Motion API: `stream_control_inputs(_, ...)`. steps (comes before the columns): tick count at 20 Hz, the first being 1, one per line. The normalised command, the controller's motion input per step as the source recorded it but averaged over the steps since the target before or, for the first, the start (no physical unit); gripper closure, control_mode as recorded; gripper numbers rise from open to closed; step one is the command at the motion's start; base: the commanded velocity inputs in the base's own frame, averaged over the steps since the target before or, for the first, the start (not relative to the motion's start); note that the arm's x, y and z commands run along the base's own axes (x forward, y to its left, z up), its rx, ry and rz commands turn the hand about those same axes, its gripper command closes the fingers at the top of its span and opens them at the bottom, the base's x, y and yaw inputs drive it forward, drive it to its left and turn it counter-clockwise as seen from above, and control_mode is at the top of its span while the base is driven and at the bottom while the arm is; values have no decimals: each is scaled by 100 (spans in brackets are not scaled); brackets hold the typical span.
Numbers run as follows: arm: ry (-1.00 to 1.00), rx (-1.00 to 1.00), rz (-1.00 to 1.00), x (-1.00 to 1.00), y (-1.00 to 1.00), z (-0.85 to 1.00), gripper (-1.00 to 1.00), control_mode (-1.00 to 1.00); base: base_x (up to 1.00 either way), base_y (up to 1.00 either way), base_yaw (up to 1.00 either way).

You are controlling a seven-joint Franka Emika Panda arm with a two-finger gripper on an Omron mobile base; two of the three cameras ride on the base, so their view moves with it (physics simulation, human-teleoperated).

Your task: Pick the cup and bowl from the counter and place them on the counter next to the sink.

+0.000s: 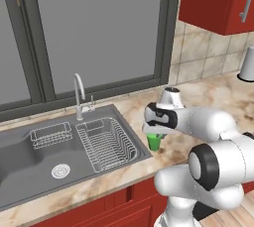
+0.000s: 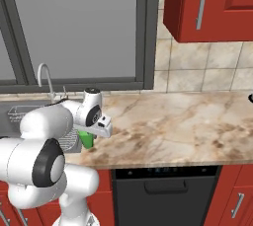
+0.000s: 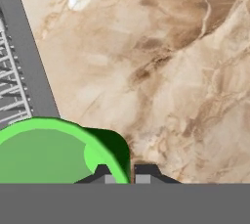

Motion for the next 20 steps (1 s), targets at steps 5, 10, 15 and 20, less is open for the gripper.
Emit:
stream_control_inputs(5,0,0,0,4,0,-26,100,-100,0,0,0)
stream_control_inputs(10,0,0,0,2,0,-14,100,-100,0,0,0)
stream_control_inputs(15,0,0,0,0,0,0,-100,-100,0,0,0)
stream_control_inputs(20,0,0,0,0,0,0,-100,-100,0,0,0)
